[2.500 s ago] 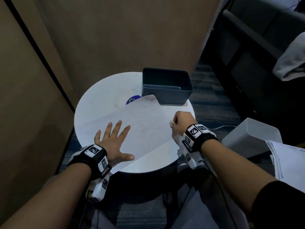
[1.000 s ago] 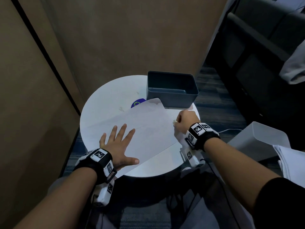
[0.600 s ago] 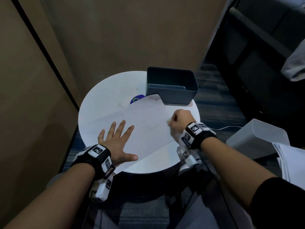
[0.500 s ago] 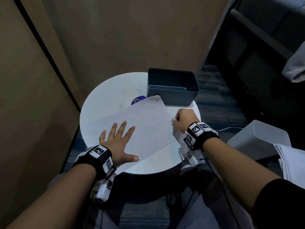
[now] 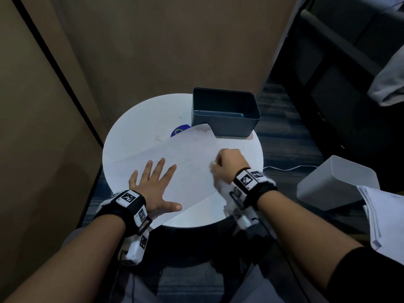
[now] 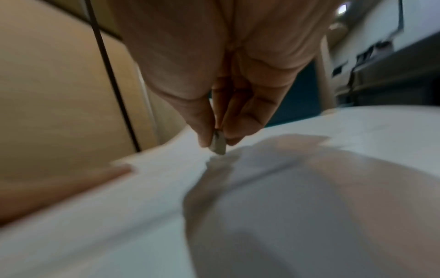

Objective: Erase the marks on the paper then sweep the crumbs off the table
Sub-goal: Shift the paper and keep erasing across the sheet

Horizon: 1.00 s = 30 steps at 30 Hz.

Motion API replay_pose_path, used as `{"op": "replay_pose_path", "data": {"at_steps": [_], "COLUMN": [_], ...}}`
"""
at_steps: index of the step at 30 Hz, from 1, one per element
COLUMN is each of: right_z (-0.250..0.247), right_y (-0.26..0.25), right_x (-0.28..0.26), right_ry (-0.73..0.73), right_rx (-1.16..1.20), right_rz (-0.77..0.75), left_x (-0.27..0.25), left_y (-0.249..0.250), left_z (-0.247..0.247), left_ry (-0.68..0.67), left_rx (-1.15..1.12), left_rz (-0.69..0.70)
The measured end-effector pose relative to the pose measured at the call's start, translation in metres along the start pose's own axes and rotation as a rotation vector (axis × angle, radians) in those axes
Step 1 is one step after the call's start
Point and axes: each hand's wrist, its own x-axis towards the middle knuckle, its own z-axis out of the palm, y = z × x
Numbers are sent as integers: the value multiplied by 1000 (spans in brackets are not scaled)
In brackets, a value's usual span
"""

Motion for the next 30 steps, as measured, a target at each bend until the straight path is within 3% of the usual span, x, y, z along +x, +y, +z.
{"op": "replay_pose_path", "data": {"at_steps": [4, 7, 10, 12, 15, 18, 20, 26, 28, 30], "right_z": [30, 20, -9, -23, -24, 2, 24, -6, -13, -7], "right_y": [-40, -13, 31, 45, 27, -18, -29, 36, 36, 8], "right_x": [-16, -11, 5, 12, 10, -5, -12, 7, 10, 5], "right_ry": [-134, -47, 27, 71, 107, -39, -140, 55, 82, 38], "right_rx": [84, 170, 103, 58, 164, 183, 135, 52, 37, 87], "right_rz": [-112, 35, 203, 234, 125, -88, -140, 165, 164, 36], "left_x": [1, 3, 2, 1, 2, 1, 1, 3, 2, 3], "left_y": [-1, -1, 2, 1, -1, 0, 0, 1, 0, -1], "left_z": [-3, -2, 1, 2, -1, 0, 1, 1, 3, 2], "left_ry": [-14, -6, -13, -21, -13, -16, -18, -15, -14, -13], "left_rx": [7, 9, -3, -9, -8, -6, 3, 5, 7, 9], "left_rz": [-2, -3, 7, 4, -1, -3, -7, 1, -4, -8]}}
